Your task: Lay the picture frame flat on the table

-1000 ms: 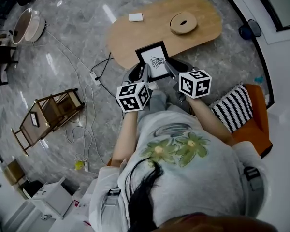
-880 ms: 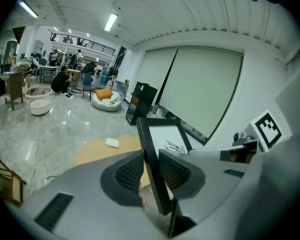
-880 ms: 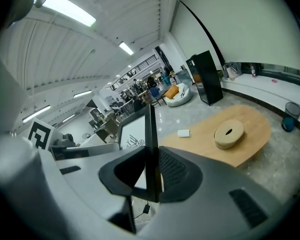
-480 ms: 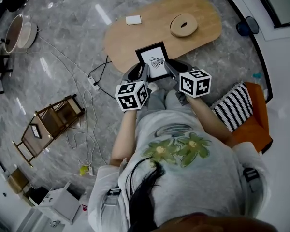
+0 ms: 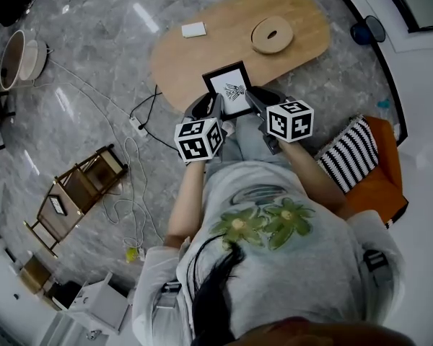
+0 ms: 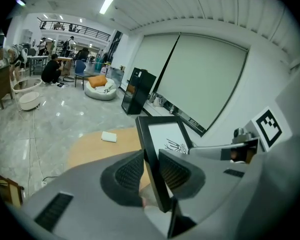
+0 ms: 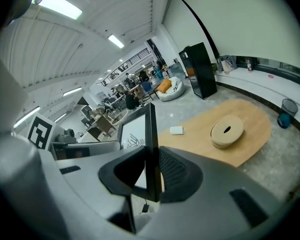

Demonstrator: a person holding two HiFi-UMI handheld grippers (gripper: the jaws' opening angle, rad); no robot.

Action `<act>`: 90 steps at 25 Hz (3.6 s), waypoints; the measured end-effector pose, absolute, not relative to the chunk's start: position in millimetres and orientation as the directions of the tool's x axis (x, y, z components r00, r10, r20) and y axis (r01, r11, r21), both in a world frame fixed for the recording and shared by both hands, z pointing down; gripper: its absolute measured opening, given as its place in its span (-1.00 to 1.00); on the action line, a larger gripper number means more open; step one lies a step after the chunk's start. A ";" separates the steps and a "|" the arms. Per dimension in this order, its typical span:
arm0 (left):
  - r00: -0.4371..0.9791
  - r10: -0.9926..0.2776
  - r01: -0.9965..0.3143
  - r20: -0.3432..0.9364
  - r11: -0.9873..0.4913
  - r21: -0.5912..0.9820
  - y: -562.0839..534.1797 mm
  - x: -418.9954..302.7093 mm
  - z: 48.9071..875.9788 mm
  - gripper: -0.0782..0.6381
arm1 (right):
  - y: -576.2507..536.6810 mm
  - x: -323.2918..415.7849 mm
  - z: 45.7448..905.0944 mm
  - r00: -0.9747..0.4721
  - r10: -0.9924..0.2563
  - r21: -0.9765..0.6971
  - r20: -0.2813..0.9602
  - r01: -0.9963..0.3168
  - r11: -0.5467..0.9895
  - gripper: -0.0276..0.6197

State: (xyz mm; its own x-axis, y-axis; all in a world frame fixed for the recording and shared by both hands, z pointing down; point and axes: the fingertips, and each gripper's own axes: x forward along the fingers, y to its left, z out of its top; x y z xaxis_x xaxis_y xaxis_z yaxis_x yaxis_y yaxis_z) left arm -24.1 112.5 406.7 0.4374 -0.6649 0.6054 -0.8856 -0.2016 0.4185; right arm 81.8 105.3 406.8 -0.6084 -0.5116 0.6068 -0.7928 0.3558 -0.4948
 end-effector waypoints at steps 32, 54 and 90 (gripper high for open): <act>0.395 -0.554 -0.904 0.733 -0.091 0.418 23.9 -46.3 507.4 -0.53 | 7.6 59.3 513.7 -0.523 -0.351 -0.374 0.777 -0.832 0.411 -0.66; 0.404 -0.450 -0.905 0.796 -0.067 0.421 9.6 -45.5 582.6 -0.53 | -2.0 60.5 588.4 -0.510 -0.232 -0.421 0.828 -0.840 0.344 -0.65; 0.392 -0.329 -0.911 0.859 -0.007 0.413 -12.6 -49.8 698.8 -0.54 | -24.8 55.6 702.0 -0.491 -0.104 -0.436 0.865 -0.838 0.329 -0.64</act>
State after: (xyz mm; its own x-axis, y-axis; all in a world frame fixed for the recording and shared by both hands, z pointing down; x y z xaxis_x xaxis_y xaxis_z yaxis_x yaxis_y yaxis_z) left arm -49.8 -12.6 698.8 0.3919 -0.3291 0.8592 -0.9108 -0.0067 0.4128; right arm 55.6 -24.8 702.0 -0.4906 -0.1040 0.8652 -0.8379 0.3291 -0.4355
